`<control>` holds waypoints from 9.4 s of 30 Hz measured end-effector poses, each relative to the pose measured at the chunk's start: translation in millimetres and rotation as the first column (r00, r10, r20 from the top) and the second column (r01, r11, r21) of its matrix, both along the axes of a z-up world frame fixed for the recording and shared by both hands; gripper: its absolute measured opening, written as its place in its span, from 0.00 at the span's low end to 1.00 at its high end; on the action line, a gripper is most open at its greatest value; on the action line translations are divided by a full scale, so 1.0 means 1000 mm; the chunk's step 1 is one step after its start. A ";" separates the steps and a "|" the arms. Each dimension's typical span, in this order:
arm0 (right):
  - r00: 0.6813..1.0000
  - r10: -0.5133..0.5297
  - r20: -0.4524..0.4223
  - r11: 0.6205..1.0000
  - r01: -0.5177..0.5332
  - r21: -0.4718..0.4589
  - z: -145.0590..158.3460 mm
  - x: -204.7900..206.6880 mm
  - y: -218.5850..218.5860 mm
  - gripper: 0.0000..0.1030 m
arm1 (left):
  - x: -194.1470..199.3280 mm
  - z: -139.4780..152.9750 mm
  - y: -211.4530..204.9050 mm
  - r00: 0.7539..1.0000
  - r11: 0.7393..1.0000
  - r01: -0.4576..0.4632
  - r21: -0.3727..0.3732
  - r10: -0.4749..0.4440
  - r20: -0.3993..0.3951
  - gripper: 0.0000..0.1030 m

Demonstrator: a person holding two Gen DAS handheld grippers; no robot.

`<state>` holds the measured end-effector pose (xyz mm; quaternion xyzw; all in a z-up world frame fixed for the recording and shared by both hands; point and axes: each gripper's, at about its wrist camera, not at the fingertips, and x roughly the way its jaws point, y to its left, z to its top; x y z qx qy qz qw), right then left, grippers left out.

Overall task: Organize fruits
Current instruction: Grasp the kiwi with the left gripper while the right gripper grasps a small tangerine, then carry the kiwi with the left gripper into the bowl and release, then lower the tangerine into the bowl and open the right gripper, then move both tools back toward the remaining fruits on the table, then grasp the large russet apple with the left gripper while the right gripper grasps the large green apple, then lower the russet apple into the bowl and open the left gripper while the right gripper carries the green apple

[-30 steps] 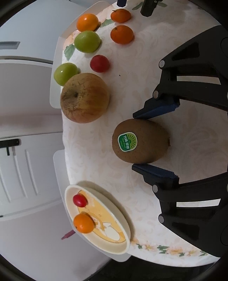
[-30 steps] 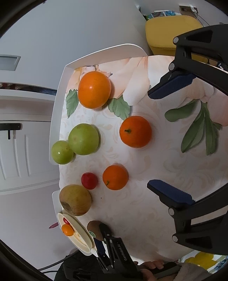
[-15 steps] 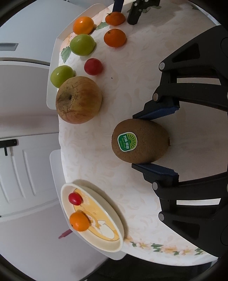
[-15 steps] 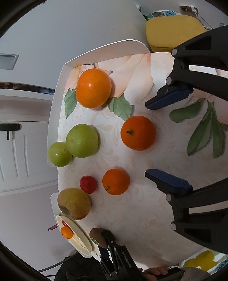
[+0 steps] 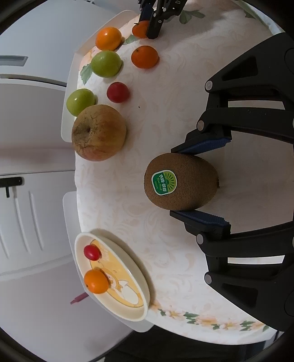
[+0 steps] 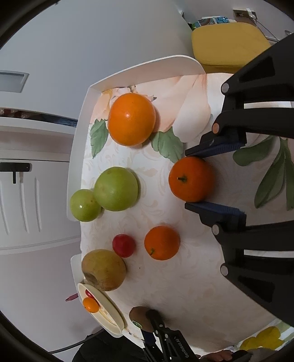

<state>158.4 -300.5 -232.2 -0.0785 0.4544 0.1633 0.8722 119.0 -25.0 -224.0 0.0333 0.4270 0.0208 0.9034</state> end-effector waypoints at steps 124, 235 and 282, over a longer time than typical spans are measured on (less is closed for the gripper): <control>0.913 0.399 -0.087 0.917 -0.397 0.042 0.021 0.101 0.342 0.36 | 0.027 0.059 0.231 0.958 0.957 -0.284 -0.064 0.286 0.013 1.00; 0.920 0.389 -0.049 0.920 -0.391 -0.028 0.007 0.092 0.033 0.74 | 0.115 0.003 -0.056 0.999 0.995 -0.022 -0.095 0.018 -0.041 0.79; 0.920 0.390 0.033 0.921 -0.390 -0.022 0.073 0.057 0.075 0.48 | 0.033 0.089 0.026 0.992 0.990 -0.117 -0.083 0.120 0.039 0.79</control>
